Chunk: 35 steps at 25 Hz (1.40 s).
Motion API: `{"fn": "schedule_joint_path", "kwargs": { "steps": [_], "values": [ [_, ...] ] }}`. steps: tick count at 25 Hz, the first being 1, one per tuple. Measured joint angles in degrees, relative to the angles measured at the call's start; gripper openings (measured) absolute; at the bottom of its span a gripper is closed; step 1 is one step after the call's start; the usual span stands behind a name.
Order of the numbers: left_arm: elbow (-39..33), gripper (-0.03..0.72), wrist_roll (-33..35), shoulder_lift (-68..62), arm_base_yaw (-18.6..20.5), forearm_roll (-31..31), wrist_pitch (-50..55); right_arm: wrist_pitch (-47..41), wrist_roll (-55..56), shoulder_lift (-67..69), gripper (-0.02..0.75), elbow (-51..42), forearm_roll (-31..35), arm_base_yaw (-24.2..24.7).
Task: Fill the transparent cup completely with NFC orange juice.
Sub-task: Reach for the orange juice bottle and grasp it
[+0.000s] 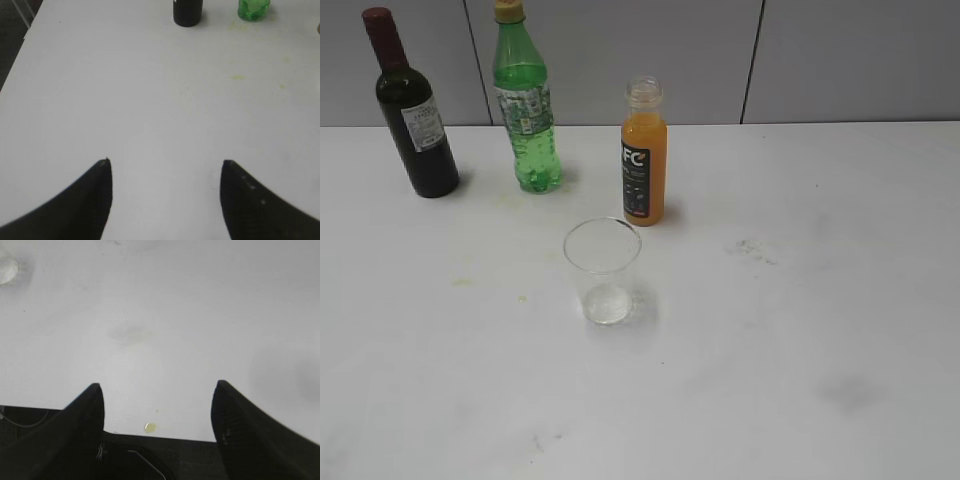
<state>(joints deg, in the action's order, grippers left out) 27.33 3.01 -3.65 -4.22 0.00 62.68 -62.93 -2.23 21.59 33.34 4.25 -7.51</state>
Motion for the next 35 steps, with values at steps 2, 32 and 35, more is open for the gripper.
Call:
{"fn": "schedule_joint_path", "kwargs": {
  "steps": [2,32,35],
  "values": [
    [0.0,0.521,0.0,0.0,0.0,0.0,0.0,0.2,0.0,-5.3,0.511,-1.9,0.0,0.0],
    [0.0,0.521,0.0,0.0,0.0,0.0,0.0,3.1,-3.5,-22.0,0.507,-4.4,0.9,0.0],
    [0.0,0.521,0.0,0.0,0.0,0.0,0.0,3.1,-3.5,-22.0,0.507,-4.4,0.9,0.0]
  ]
}}
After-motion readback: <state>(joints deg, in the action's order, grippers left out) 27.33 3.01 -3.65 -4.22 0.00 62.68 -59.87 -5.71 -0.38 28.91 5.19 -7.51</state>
